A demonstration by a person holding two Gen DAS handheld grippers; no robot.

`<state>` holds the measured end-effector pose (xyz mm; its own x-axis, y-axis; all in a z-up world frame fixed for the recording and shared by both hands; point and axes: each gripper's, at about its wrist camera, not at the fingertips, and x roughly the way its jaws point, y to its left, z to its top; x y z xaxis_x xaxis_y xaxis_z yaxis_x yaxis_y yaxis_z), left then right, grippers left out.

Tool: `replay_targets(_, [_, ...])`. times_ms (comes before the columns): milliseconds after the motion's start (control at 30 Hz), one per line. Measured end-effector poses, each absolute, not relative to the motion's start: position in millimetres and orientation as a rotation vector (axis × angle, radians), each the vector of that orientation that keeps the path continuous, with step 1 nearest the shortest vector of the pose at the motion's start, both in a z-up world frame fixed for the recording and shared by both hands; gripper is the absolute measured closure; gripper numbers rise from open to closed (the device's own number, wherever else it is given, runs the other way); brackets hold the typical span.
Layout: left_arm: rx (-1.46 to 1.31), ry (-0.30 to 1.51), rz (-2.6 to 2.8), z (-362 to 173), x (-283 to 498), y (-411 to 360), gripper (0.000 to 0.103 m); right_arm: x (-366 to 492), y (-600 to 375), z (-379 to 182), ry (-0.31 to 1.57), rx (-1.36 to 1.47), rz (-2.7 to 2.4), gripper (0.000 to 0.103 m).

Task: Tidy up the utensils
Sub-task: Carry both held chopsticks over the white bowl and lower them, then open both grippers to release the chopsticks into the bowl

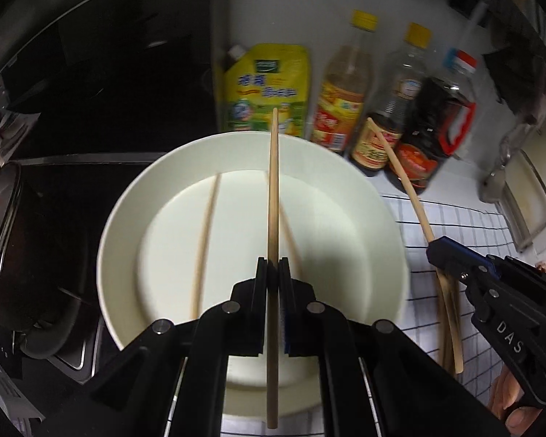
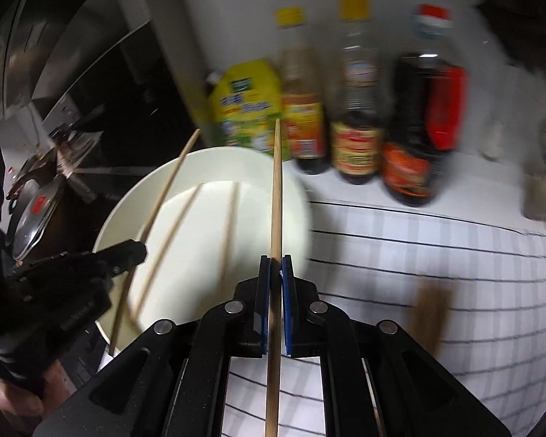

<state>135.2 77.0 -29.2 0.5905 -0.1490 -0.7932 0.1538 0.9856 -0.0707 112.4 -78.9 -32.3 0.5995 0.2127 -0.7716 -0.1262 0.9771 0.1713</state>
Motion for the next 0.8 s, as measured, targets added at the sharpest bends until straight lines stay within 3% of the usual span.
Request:
replay_targets(267, [-0.001, 1.026, -0.161, -54.6, 164.4, 112.1, 0.096, 157.7, -15.6, -61.0, 1.007, 0.080, 0.232, 0.097])
replay_targets(633, [-0.001, 1.104, -0.192, -83.9, 182.0, 123.8, 0.096, 175.2, -2.5, -91.5, 1.101, 0.113, 0.203, 0.097])
replay_targets(700, [-0.017, 1.105, -0.191, -85.0, 184.6, 125.6, 0.083, 173.7, -3.7, -91.1, 1.099, 0.113, 0.196, 0.096])
replay_targets(800, [-0.025, 1.083, -0.170, -80.5, 183.2, 131.5, 0.046, 170.4, -8.0, -87.2, 1.083, 0.113, 0.180, 0.089])
